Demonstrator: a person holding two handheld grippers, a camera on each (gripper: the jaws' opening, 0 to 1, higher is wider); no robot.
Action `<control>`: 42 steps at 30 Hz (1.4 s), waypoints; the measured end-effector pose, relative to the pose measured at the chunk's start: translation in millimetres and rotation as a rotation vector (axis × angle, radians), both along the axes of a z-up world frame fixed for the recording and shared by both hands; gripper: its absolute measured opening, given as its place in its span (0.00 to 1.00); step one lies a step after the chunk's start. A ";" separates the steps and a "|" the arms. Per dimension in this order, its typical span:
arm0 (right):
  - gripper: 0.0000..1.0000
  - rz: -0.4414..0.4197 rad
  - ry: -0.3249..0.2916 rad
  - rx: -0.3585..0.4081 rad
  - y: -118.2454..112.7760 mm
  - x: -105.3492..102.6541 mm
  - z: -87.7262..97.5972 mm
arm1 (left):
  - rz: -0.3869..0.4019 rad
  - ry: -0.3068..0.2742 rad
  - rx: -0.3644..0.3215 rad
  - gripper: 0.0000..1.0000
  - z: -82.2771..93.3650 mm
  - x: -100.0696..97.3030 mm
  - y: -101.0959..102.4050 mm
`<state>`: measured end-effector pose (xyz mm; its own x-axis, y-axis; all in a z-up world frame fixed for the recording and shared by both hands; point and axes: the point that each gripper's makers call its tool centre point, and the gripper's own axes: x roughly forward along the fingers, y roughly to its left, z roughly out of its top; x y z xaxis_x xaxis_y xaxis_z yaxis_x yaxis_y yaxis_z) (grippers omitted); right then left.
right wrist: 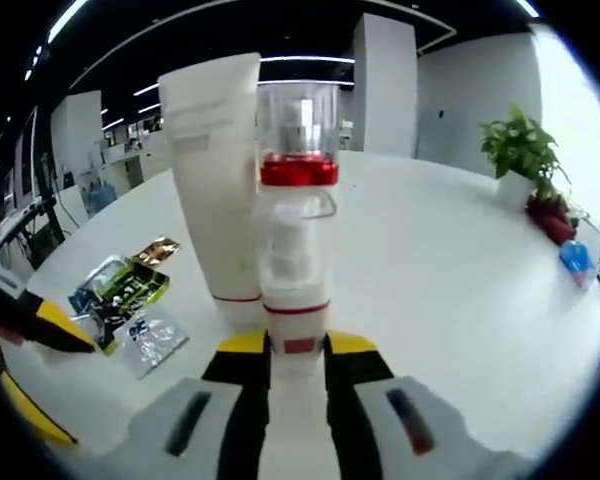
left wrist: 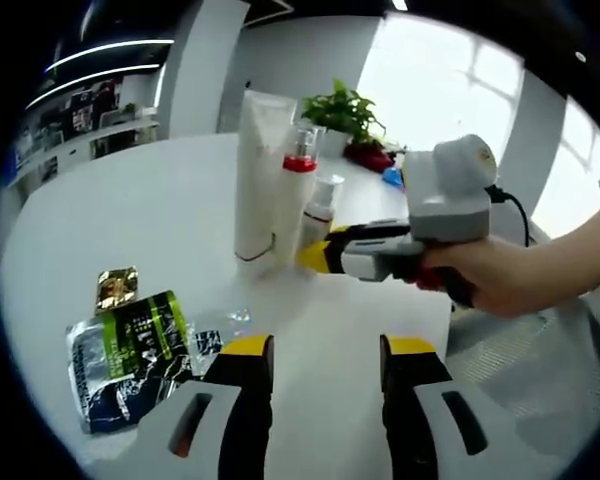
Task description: Arrange the skincare products in the storage area until every visible bottle or jar stands upright without overlapping.
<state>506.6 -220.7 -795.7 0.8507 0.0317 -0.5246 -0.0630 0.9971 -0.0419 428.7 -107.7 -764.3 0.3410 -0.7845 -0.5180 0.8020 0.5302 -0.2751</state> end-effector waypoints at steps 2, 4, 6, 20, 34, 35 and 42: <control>0.28 0.000 -0.001 -0.005 -0.6 -1.1 -1.0 | 0.001 0.000 0.001 0.40 0.0 0.0 0.3; 0.28 0.007 0.003 -0.005 0.2 -2.6 -1.9 | 0.001 -0.001 0.000 0.40 0.5 -0.2 0.0; 0.28 0.014 0.014 -0.001 1.5 -4.4 -3.7 | 0.003 -0.001 -0.002 0.41 1.1 -0.1 -0.3; 0.43 0.125 0.026 0.020 13.6 -21.5 5.0 | 0.035 0.011 -0.018 0.61 11.9 -8.1 2.8; 0.58 0.234 0.000 0.049 21.9 -42.3 31.2 | 0.115 0.031 -0.013 0.82 20.8 -21.0 34.2; 0.59 0.243 -0.007 0.057 22.9 -44.2 34.1 | 0.122 0.038 -0.015 0.83 21.5 -22.9 36.6; 0.67 0.303 -0.015 0.096 28.5 -55.8 46.5 | 0.149 0.029 -0.012 0.93 27.3 -31.3 50.3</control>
